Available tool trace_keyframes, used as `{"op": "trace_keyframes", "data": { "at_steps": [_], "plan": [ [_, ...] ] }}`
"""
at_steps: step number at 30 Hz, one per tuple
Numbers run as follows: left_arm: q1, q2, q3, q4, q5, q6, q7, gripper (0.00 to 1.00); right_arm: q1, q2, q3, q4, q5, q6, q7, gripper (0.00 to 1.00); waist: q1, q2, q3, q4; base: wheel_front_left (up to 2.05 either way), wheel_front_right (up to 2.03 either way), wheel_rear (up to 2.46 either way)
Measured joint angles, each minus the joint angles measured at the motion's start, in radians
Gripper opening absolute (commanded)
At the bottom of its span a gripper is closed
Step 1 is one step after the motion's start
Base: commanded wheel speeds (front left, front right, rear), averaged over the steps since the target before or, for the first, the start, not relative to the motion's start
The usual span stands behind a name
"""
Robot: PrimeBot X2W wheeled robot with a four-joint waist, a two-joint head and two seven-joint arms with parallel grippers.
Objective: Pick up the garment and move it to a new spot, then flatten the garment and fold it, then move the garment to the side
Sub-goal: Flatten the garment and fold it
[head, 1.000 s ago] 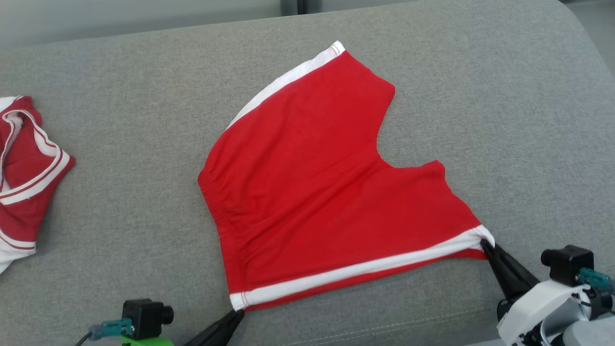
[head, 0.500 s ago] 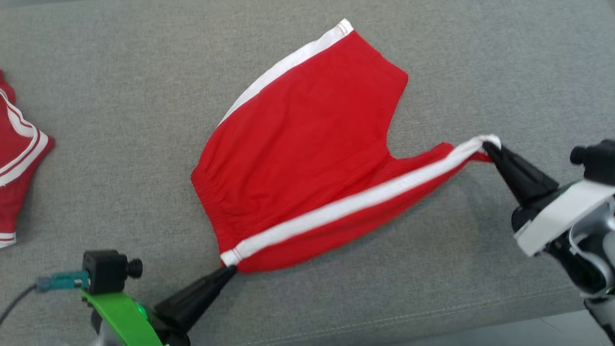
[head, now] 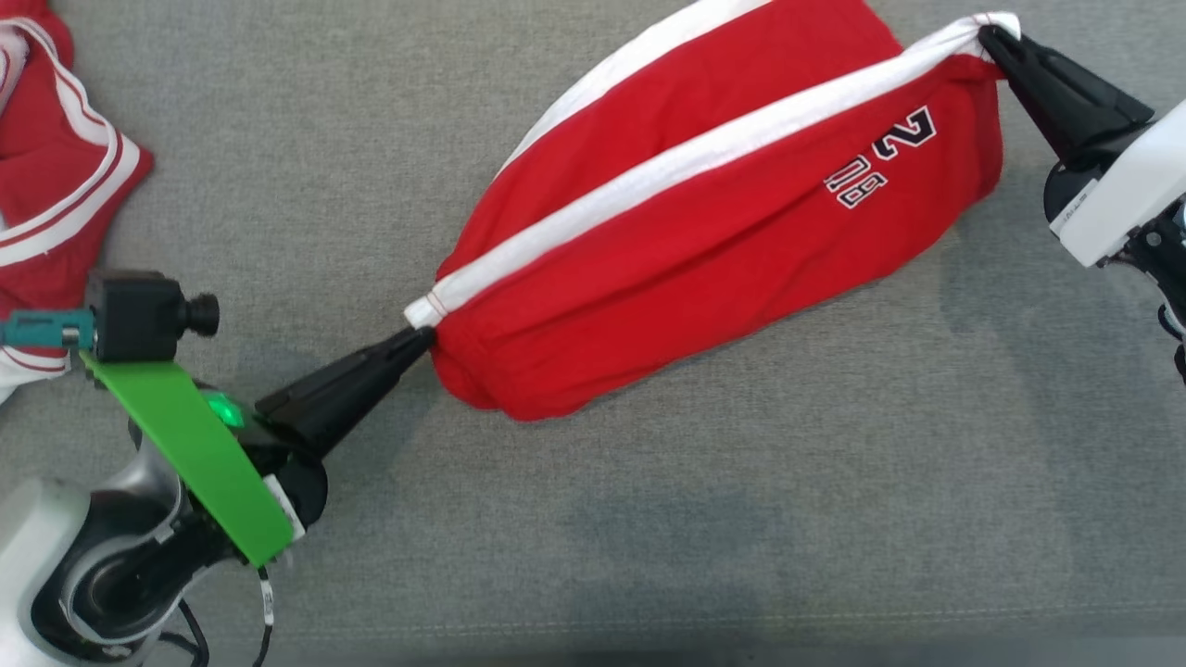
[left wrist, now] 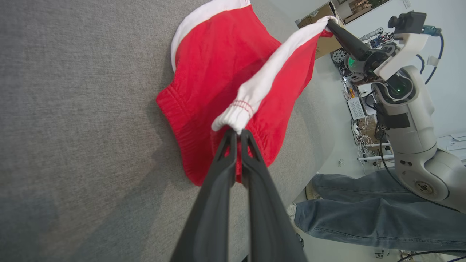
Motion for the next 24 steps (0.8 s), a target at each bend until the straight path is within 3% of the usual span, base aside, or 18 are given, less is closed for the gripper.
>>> {"op": "trace_keyframes", "data": {
  "at_steps": [11,15,24],
  "plan": [
    [-0.154,-0.059,0.021,0.120,-0.020,0.019,0.031,0.00,-0.169,0.034,0.058,0.082,-0.068,0.000,0.040,0.00,0.0001,0.0000,0.112,0.086,0.00,0.00,0.00],
    [-0.192,-0.086,0.014,0.154,-0.019,0.019,0.040,0.00,-0.199,0.063,0.070,0.105,-0.068,0.001,0.037,0.00,0.0001,0.0000,0.139,0.092,0.00,0.00,0.00],
    [-0.248,-0.114,0.004,0.217,-0.012,0.017,0.040,0.00,-0.274,0.046,0.059,0.164,-0.096,0.001,0.035,0.00,0.0001,0.0000,0.151,0.085,0.00,0.00,0.00]
  ]
}}
